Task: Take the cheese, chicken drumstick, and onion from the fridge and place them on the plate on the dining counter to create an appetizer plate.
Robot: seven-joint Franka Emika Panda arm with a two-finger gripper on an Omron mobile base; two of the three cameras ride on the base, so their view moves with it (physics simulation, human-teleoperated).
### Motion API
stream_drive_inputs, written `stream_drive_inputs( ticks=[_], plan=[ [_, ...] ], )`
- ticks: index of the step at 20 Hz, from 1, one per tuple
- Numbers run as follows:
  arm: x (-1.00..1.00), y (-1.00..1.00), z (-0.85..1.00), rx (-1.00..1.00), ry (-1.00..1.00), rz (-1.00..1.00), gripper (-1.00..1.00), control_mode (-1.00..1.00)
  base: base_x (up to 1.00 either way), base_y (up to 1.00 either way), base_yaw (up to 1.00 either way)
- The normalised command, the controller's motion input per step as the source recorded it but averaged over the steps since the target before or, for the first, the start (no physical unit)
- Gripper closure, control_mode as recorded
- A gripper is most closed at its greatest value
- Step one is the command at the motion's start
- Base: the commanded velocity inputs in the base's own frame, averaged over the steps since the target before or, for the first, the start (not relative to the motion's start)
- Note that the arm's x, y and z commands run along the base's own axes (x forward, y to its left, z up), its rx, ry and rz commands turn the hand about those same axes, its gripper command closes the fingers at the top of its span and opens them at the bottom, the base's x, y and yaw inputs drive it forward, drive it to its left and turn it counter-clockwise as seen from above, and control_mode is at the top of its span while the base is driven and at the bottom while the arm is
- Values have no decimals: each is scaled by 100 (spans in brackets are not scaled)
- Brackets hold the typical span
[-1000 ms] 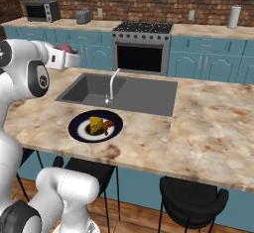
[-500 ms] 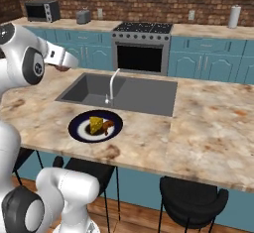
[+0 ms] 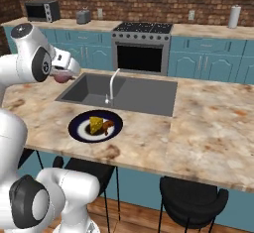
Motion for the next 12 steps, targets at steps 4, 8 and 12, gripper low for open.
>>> stream_drive_inputs(
  ticks=[4,8,12],
  plan=[
    [1,0,-21,-8,21,27,100,-100,0,0,0],
    [0,0,-17,-16,10,30,100,-100,0,0,0],
    [0,0,-32,-23,1,31,100,-100,0,0,0]
  ],
)
